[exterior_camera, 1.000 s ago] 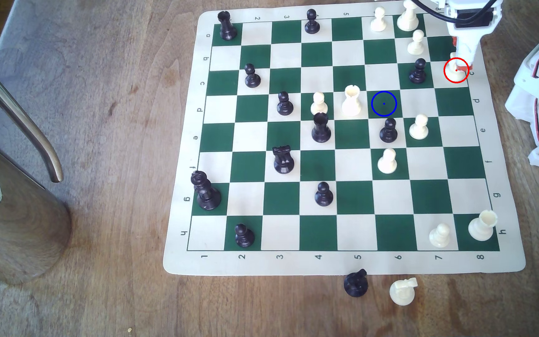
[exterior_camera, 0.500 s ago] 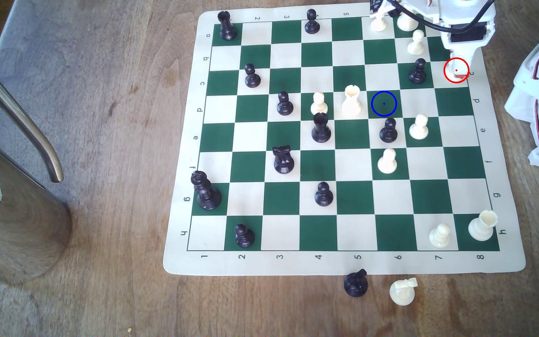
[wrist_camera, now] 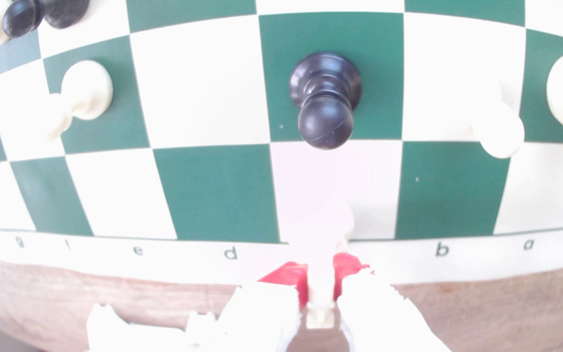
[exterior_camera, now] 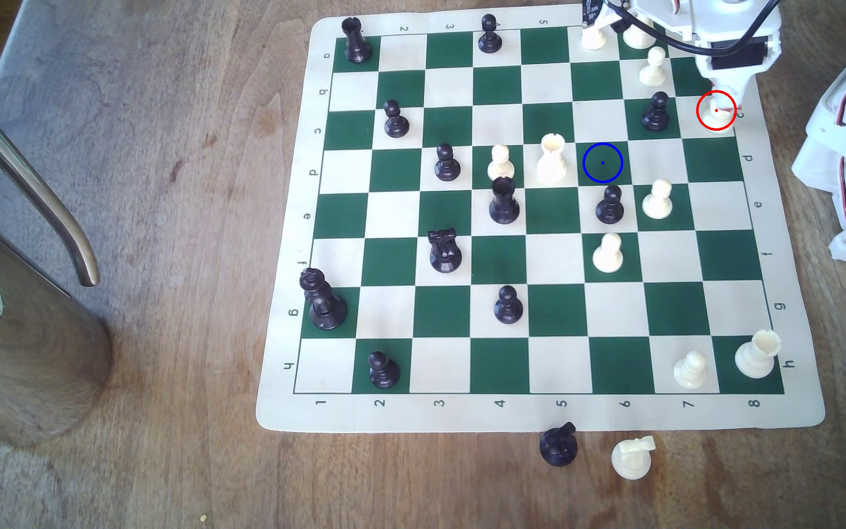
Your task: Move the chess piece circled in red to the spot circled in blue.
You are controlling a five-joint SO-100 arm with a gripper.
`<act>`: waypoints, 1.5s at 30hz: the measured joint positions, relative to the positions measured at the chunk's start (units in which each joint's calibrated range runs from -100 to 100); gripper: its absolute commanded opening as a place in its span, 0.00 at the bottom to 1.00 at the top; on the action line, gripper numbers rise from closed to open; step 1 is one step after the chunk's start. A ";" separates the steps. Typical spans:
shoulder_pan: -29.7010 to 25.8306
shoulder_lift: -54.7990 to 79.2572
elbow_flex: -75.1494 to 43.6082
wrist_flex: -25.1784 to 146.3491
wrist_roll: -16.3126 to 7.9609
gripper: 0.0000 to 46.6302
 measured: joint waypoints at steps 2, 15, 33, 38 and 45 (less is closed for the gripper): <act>0.00 -0.84 -0.81 2.31 0.00 0.01; -5.46 -3.94 -26.93 20.48 -3.71 0.01; -20.94 5.11 -29.10 8.37 -15.73 0.01; -21.98 8.13 -29.10 5.50 -16.80 0.01; -22.49 12.23 -25.76 -0.08 -18.12 0.01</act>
